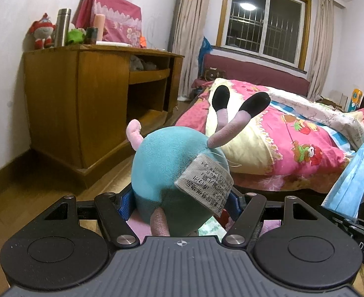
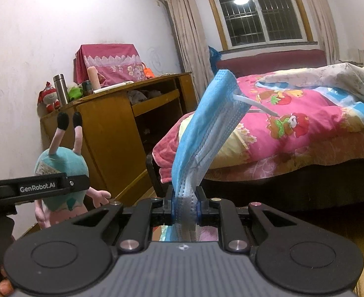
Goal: Organize soft objects
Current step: 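Lift the plush and mask with both grippers and carry them over the red box, then lower the plush and mask into the red box and open both grippers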
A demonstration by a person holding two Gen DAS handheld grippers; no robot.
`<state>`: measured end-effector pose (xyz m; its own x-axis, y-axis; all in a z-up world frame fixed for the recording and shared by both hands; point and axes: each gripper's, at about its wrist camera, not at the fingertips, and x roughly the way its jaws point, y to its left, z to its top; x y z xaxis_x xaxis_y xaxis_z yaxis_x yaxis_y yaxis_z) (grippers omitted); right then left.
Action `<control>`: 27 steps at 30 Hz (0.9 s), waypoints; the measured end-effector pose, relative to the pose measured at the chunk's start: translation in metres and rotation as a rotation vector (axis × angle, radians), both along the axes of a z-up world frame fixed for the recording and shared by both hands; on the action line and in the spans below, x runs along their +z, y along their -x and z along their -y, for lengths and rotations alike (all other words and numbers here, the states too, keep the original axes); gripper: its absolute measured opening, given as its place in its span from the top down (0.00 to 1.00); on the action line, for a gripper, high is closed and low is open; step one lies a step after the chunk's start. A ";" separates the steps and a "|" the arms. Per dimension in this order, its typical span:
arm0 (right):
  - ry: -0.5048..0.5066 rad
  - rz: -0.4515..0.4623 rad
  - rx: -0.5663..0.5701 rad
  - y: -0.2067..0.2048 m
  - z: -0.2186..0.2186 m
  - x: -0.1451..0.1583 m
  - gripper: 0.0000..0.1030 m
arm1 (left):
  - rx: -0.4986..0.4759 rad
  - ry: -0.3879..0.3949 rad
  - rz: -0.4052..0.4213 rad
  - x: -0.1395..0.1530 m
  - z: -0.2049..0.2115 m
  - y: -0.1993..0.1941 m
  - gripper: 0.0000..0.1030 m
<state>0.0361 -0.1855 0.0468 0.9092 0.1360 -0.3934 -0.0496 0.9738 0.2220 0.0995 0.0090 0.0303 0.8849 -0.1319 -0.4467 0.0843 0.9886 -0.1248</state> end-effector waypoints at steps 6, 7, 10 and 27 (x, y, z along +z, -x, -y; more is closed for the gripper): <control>0.035 -0.001 0.001 -0.012 -0.001 -0.004 1.00 | 0.002 -0.028 -0.003 -0.003 0.009 -0.012 0.33; 0.039 -0.004 0.000 -0.015 -0.001 -0.006 1.00 | 0.004 -0.031 -0.003 -0.004 0.010 -0.013 0.33; 0.053 -0.016 0.003 -0.024 -0.002 -0.011 1.00 | 0.002 -0.041 -0.009 -0.007 0.014 -0.022 0.33; 0.115 -0.102 0.016 -0.069 -0.006 -0.045 1.00 | 0.018 -0.104 -0.060 -0.026 0.017 -0.057 0.33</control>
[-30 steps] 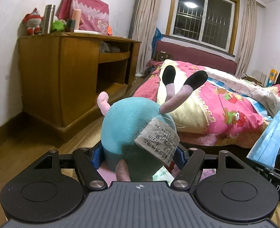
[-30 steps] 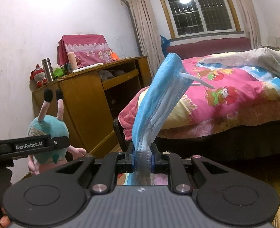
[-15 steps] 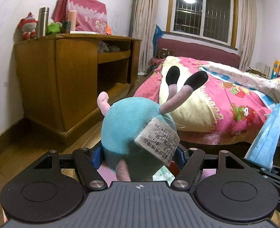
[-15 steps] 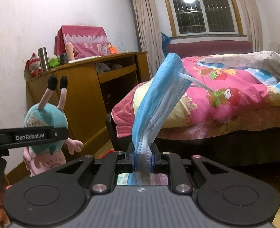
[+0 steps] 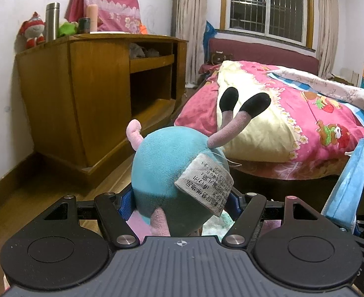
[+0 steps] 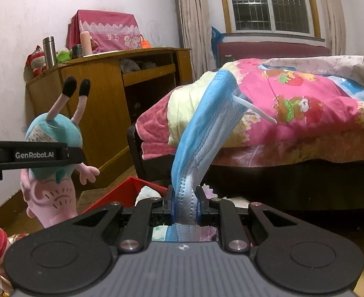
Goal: Organize soft objects
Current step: 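Lower the plush and mask into the red box and open both grippers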
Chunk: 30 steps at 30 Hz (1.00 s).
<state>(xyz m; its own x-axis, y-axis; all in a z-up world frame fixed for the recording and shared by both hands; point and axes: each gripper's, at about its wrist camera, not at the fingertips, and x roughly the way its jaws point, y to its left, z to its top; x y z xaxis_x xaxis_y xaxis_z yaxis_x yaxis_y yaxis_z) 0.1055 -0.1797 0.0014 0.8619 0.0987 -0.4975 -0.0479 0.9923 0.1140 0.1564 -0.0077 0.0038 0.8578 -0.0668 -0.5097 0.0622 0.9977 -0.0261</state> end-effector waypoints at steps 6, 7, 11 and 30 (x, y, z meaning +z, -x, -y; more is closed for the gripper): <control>0.016 -0.044 0.003 -0.009 0.001 -0.009 1.00 | -0.027 -0.012 -0.027 -0.007 0.005 -0.008 0.33; 0.016 -0.053 0.003 -0.010 0.001 -0.012 1.00 | -0.031 -0.016 -0.038 -0.010 0.006 -0.010 0.33; 0.016 -0.099 0.021 -0.019 -0.001 -0.025 1.00 | -0.048 -0.044 -0.087 -0.021 0.010 -0.017 0.32; 0.008 -0.154 -0.019 -0.016 -0.002 -0.021 0.57 | -0.078 -0.041 -0.103 -0.012 0.008 -0.005 0.22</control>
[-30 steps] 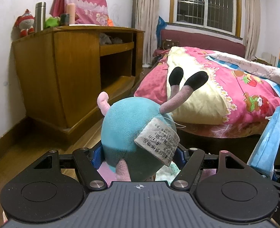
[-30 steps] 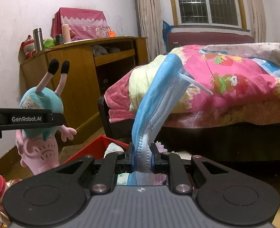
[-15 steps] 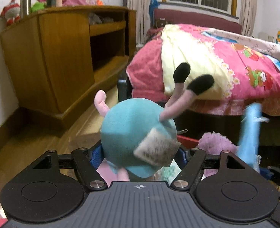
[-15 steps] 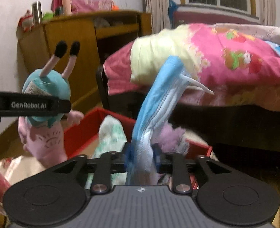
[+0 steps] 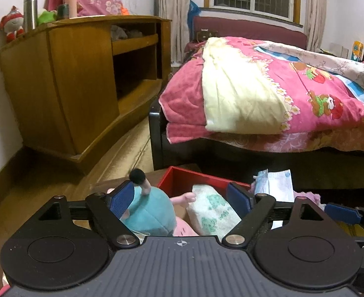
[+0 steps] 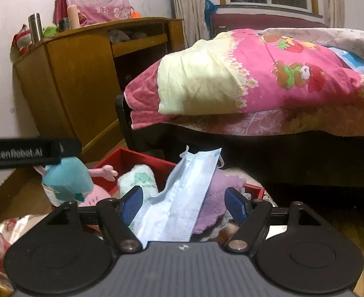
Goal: Organize soft objects
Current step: 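Lower the plush and mask into the red box and open both grippers, then grasp the white foam block on the table with the left gripper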
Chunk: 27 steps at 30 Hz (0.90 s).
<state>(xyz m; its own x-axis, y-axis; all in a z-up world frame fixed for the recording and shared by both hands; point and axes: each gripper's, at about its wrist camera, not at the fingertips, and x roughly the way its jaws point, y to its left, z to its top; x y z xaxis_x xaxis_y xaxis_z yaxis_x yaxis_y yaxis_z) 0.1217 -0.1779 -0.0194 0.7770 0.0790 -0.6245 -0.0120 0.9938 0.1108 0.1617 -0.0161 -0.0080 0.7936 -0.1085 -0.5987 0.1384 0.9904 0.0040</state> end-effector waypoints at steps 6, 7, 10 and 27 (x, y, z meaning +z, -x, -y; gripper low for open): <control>0.003 0.016 0.025 0.011 -0.009 0.011 0.57 | -0.008 -0.015 0.009 0.005 0.001 0.013 0.22; 0.003 0.018 0.026 0.013 -0.010 0.012 0.57 | -0.012 -0.017 0.004 0.005 0.001 0.015 0.22; 0.002 0.019 0.023 0.018 -0.011 0.016 0.57 | -0.019 -0.031 -0.003 0.004 0.001 0.022 0.22; -0.050 -0.080 -0.022 0.069 0.009 0.009 0.57 | -0.177 -0.072 -0.154 -0.019 -0.013 0.097 0.20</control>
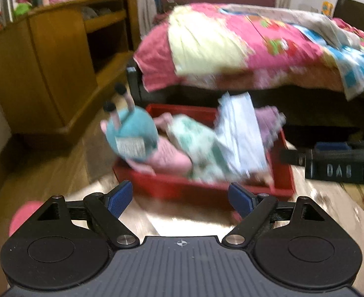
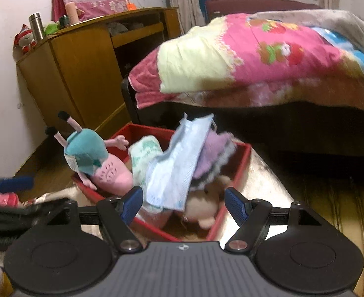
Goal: Organize soft objects
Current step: 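Grasp the white foam block on the table with the left gripper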
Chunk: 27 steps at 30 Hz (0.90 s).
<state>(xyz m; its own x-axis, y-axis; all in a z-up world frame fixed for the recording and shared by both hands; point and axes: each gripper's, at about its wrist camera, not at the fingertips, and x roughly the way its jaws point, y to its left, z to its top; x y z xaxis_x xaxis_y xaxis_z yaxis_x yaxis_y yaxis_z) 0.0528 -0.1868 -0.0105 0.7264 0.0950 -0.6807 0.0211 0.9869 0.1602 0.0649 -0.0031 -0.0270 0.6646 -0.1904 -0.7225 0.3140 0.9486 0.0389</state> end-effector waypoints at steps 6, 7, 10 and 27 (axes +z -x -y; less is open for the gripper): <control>-0.013 -0.043 0.002 0.030 0.005 -0.007 0.57 | -0.070 -0.016 -0.035 -0.004 -0.013 0.044 0.20; -0.013 -0.050 0.007 0.034 0.004 -0.008 0.57 | -0.080 -0.015 -0.040 -0.004 -0.015 0.053 0.20; -0.014 -0.059 0.019 0.041 0.001 -0.009 0.57 | -0.100 -0.008 -0.058 -0.005 -0.027 0.075 0.20; -0.120 -0.087 -0.116 0.089 0.046 -0.008 0.56 | -0.217 -0.098 -0.253 -0.052 -0.079 0.150 0.19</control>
<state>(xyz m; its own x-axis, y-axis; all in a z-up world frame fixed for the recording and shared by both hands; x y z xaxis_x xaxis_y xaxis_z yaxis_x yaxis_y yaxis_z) -0.0361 -0.2332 -0.0189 0.6762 0.0978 -0.7302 0.1528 0.9510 0.2688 -0.0851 0.0758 -0.0786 0.4135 -0.2296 -0.8811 0.5197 0.8541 0.0213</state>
